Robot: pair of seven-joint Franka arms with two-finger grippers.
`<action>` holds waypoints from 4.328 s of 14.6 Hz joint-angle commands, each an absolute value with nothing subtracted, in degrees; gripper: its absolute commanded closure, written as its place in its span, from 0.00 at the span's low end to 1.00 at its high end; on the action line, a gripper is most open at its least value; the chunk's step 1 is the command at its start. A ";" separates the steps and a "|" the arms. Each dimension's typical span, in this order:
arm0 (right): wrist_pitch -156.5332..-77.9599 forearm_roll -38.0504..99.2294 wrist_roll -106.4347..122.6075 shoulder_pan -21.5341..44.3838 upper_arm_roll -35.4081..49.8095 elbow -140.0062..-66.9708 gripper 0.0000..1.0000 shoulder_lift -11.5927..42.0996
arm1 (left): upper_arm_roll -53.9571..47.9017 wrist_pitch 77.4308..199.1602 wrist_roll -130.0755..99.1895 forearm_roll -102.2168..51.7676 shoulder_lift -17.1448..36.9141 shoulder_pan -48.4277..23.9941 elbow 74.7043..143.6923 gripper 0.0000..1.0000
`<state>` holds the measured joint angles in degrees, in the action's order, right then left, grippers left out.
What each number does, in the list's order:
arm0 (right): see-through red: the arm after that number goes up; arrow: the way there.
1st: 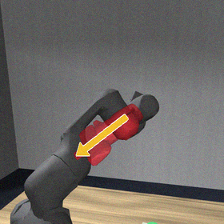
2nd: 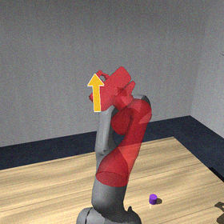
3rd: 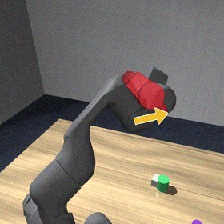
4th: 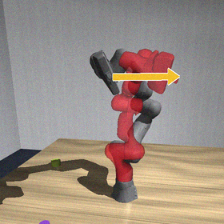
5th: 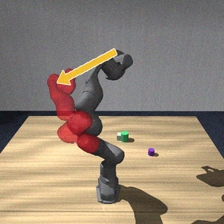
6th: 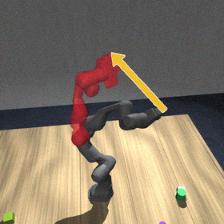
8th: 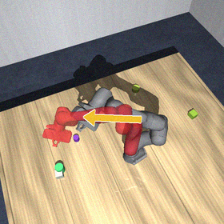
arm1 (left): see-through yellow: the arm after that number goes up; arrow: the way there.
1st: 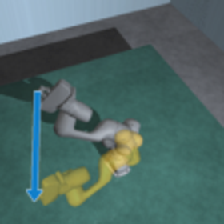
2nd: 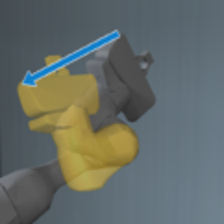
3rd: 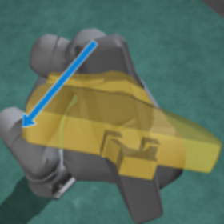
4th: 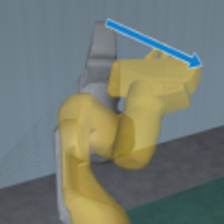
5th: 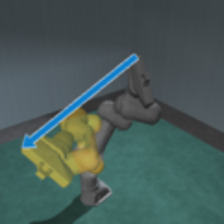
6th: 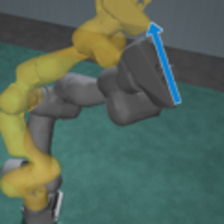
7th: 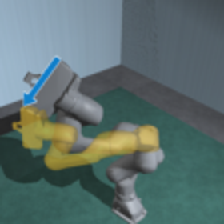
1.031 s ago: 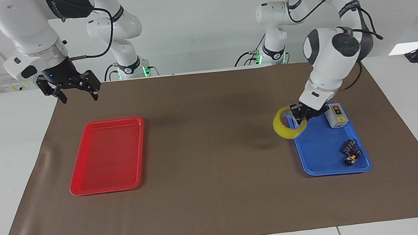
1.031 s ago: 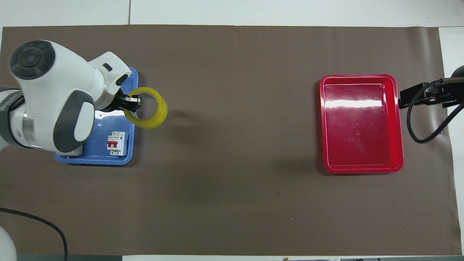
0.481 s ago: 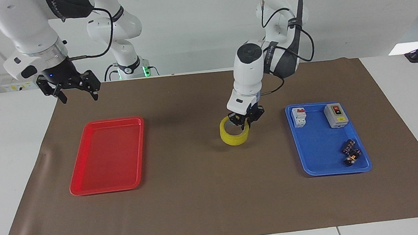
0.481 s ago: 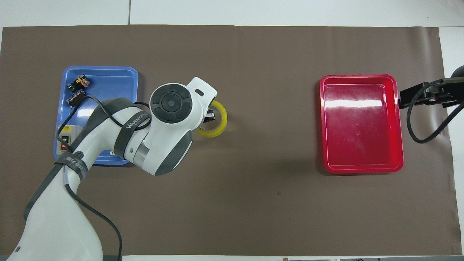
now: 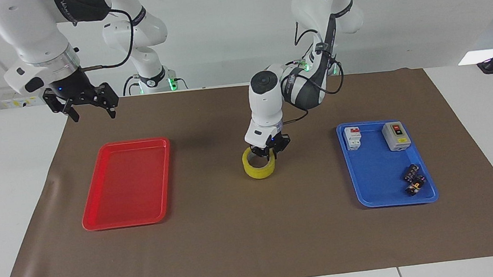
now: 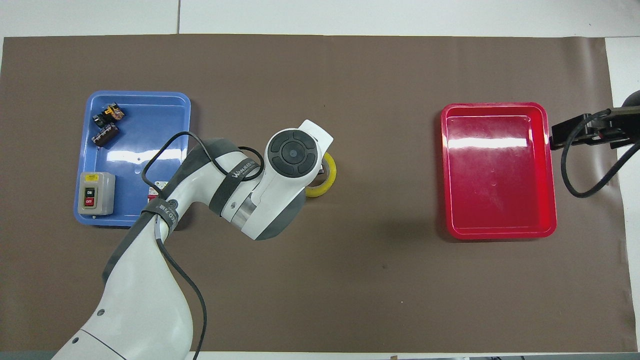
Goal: Place and move tape with both arms
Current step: 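Grasp the yellow tape with the left gripper and carry it toward the table center, then set the tape on the table while the right gripper reaches toward it, then grasp the yellow tape with the right gripper at the table center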
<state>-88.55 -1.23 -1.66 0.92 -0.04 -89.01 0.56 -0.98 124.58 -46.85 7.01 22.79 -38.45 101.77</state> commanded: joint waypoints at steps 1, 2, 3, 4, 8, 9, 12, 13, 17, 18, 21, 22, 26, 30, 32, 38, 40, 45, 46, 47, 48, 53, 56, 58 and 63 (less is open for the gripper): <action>-89.38 -1.32 -2.55 0.44 0.26 -90.88 0.00 -0.88 | -0.26 124.63 -48.16 8.96 22.15 -39.64 102.83 1.00; -89.38 -1.32 -2.55 0.44 0.26 -90.88 0.00 -0.88 | -0.44 124.89 -48.16 8.96 21.97 -39.99 103.44 1.00; -89.38 -1.32 -2.46 0.44 0.26 -90.88 0.00 -0.88 | -0.44 125.68 -48.25 8.96 21.71 -40.51 104.23 1.00; -89.38 -1.32 -2.46 0.44 0.26 -90.88 0.00 -0.88 | -0.53 126.29 -48.34 8.88 21.62 -40.52 104.67 0.83; -89.38 -1.32 -2.46 0.44 0.26 -90.88 0.00 -0.88 | -0.62 126.13 -48.25 8.70 21.53 -40.52 104.94 0.00; -89.38 -1.32 -2.46 0.44 0.26 -90.88 0.00 -0.88 | -0.62 126.04 -48.25 8.53 21.53 -40.43 104.94 0.00; -89.82 -1.06 -2.46 0.53 0.26 -91.49 0.00 -1.05 | -0.53 123.50 -47.64 8.35 17.42 -38.86 105.38 0.00; -92.35 -0.97 -2.03 0.79 0.35 -92.80 0.00 -1.40 | -0.53 122.01 -47.03 8.35 15.40 -37.37 105.64 0.00; -96.84 -0.35 -2.90 5.43 0.44 -95.10 0.00 -0.28 | -0.62 116.82 -38.79 8.35 8.81 -31.22 106.61 0.00; -97.55 0.26 -3.94 8.06 0.44 -94.14 0.00 2.17 | -0.53 115.41 -36.32 8.35 7.83 -29.90 106.61 0.00; -102.72 4.38 -7.54 12.64 0.44 -93.78 0.00 6.67 | -0.53 113.03 -28.41 7.91 4.67 -23.93 106.61 0.00; -104.31 4.39 -9.04 14.48 0.44 -93.95 0.00 7.55 | -0.53 112.33 -25.43 6.69 3.53 -21.82 106.61 0.00; -114.83 4.31 -10.63 22.14 0.44 -98.76 0.00 10.90 | -0.44 107.41 -7.42 1.41 -1.13 -11.18 106.17 0.00; -122.07 4.39 -13.96 26.79 0.35 -101.95 0.00 14.14 | 0.26 104.51 1.31 1.05 -2.63 -5.72 104.77 0.00; -124.53 4.39 -15.37 28.81 0.35 -101.87 0.00 17.21 | 0.26 103.28 1.93 0.97 -2.64 -4.05 103.28 0.00; -130.77 3.78 -17.23 31.20 0.35 -102.30 0.00 23.55 | 0.44 96.96 2.11 -3.69 -0.62 0.70 95.29 0.00; -132.18 3.78 -17.14 31.20 0.44 -103.18 0.00 23.56 | 1.23 95.11 2.11 -3.69 -0.70 0.79 94.31 0.00; -135.80 3.69 -17.23 31.47 0.35 -106.53 0.00 24.79 | 1.32 92.81 2.11 -3.69 -1.67 2.02 95.27 0.00; -136.75 3.69 -17.31 31.55 0.35 -106.70 0.00 24.87 | 1.32 92.64 2.11 -3.69 -1.67 1.76 95.36 0.00; -137.28 3.69 -17.23 31.64 0.35 -106.79 0.00 24.87 | 1.32 92.55 2.11 -3.69 -1.67 1.58 95.36 0.00; -137.81 3.69 -17.23 31.55 0.35 -107.14 0.00 24.87 | 1.23 92.55 2.11 -3.69 -1.67 1.58 95.36 0.00; -137.72 3.69 -17.31 32.08 0.35 -107.23 0.06 25.48 | 1.14 92.55 2.02 -3.43 -1.67 1.32 95.36 0.00; -136.58 3.52 -17.31 32.08 0.35 -106.26 0.79 25.40 | 0.97 92.55 2.02 -3.43 -1.76 1.32 95.62 0.00; -135.19 3.60 -17.40 32.17 0.35 -105.39 1.00 25.40 | 0.79 92.46 1.93 -3.43 -1.76 1.23 95.62 0.00; -132.63 3.52 -18.28 32.08 0.26 -102.48 1.00 25.40 | 0.62 92.46 1.93 -3.43 -1.76 1.23 95.62 0.00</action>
<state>-134.09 3.45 -16.80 32.08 0.31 -104.23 25.37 0.41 93.53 1.20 -2.39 -2.04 1.56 96.12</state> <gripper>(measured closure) 0.784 0.000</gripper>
